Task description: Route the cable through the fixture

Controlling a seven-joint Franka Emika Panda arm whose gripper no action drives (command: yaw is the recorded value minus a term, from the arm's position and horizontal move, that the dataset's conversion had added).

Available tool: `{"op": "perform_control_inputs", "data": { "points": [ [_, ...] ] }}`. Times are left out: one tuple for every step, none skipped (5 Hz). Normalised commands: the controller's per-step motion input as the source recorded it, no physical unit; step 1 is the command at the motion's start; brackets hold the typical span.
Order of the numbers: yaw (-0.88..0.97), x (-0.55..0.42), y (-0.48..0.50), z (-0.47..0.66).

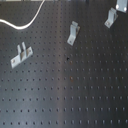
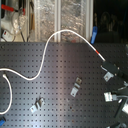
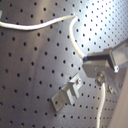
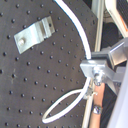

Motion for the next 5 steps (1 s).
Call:
{"op": "perform_control_inputs", "data": {
  "points": [
    [-0.01,0.022,0.039,0.07],
    [0.32,-0.040,-0.063,0.45],
    [0.52,-0.384,-0.051,0.41],
    [0.31,-0.597,0.036,0.29],
    [0.27,-0.643,0.125,0.18]
  ]
}}
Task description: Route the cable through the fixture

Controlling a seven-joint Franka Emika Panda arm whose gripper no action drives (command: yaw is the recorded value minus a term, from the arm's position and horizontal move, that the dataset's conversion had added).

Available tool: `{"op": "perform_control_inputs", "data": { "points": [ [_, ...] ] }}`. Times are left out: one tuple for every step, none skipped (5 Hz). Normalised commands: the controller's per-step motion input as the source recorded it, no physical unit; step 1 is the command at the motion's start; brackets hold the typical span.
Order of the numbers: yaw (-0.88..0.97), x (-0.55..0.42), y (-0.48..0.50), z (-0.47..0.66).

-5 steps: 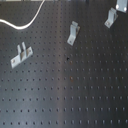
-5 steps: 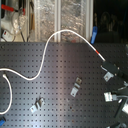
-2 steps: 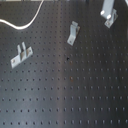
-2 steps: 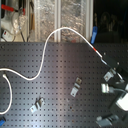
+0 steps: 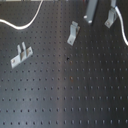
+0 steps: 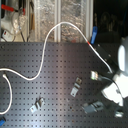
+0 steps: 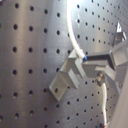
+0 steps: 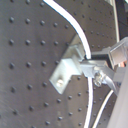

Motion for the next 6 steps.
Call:
{"op": "perform_control_inputs", "data": {
  "points": [
    [0.18,-0.522,0.006,0.01],
    [0.00,-0.076,-0.138,-0.10],
    [0.00,0.010,-0.220,-0.12],
    [-0.02,0.085,-0.276,-0.05],
    [-0.07,0.230,-0.284,0.00],
    [0.00,0.043,-0.051,0.06]
  ]
}}
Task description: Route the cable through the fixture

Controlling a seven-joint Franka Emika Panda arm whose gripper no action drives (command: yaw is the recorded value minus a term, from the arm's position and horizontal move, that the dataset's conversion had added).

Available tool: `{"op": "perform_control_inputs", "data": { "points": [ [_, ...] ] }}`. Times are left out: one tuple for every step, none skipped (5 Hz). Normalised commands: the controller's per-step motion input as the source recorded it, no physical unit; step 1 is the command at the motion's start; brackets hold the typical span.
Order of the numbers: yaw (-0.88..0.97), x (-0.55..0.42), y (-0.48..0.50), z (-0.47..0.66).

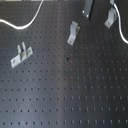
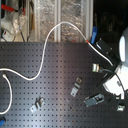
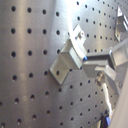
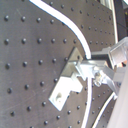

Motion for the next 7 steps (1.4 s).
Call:
{"op": "perform_control_inputs", "data": {
  "points": [
    [0.00,0.001,-0.001,0.13],
    [0.00,-0.024,0.030,0.18],
    [0.00,-0.047,0.059,0.23],
    [0.00,-0.120,0.081,0.21],
    [0.03,-0.182,0.111,0.19],
    [0.01,-0.211,0.081,0.16],
    [0.00,-0.218,0.066,0.18]
  ]
}}
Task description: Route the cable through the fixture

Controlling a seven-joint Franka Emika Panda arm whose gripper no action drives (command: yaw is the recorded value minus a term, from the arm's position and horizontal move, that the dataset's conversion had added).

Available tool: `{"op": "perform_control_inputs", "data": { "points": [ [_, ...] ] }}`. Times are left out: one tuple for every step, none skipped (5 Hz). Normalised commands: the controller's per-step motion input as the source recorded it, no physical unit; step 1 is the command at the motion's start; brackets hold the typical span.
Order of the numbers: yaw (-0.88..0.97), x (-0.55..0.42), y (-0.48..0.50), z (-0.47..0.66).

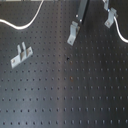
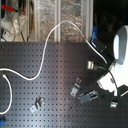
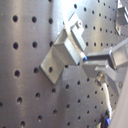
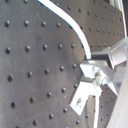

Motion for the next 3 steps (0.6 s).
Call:
{"op": "perform_control_inputs", "data": {
  "points": [
    [0.00,-0.293,0.255,0.05],
    [0.00,-0.366,0.402,-0.01],
    [0.00,-0.289,0.340,-0.01]
  ]
}}
